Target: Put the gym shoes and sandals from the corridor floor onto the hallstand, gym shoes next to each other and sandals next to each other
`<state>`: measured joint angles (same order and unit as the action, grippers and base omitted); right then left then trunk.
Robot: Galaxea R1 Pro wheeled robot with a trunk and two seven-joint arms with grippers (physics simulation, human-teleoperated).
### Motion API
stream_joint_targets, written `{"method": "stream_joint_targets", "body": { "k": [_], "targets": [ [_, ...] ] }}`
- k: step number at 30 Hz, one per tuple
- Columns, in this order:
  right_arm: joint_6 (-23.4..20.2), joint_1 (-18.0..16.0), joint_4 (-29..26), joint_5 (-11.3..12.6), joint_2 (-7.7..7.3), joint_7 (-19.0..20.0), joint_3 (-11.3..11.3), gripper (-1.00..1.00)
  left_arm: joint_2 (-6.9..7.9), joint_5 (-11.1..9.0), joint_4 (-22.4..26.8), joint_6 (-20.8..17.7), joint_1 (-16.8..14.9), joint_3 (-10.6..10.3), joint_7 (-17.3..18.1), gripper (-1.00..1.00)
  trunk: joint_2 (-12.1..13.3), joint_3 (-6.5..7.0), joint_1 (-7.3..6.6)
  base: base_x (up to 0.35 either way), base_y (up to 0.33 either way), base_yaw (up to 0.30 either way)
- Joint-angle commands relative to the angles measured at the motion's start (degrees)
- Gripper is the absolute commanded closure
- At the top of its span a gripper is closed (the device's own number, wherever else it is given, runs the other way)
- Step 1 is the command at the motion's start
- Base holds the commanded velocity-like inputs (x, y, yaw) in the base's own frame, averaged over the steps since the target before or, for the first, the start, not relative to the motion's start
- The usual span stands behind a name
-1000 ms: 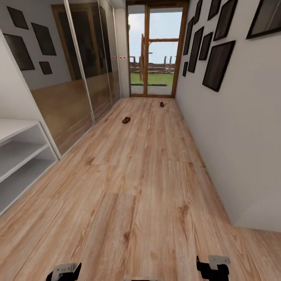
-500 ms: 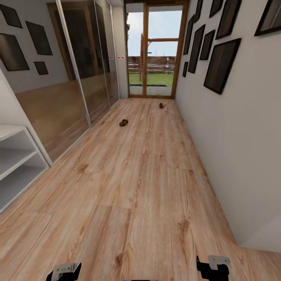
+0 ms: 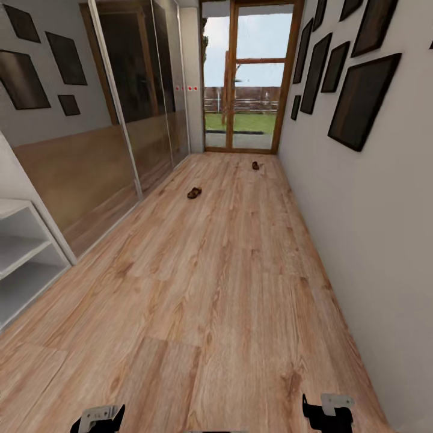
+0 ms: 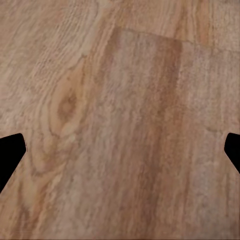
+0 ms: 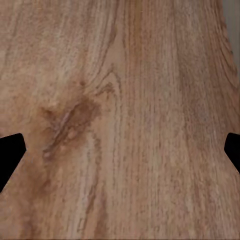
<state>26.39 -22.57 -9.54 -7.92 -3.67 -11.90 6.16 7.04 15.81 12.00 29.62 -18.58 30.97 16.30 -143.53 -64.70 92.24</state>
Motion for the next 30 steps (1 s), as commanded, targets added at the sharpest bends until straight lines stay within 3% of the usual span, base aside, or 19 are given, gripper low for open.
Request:
{"method": "stream_joint_targets", "body": {
  "k": [1,30],
  "targets": [
    [0.2,0.0,0.0,-0.6,0.03,-0.1,0.4,-1.0,-0.01,0.4,-0.1,0.2,-0.1,0.5,0.3,-1.0,0.0,-0.05,0.02,0.34,-0.006,0.203],
    [0.2,0.0,0.0,-0.7,-0.12,-0.1,0.4,-1.0,-0.02,0.5,-0.1,0.2,-0.1,0.4,0.3,-1.0,0.0,-0.05,0.02,0.34,-0.001,0.021]
  ]
}}
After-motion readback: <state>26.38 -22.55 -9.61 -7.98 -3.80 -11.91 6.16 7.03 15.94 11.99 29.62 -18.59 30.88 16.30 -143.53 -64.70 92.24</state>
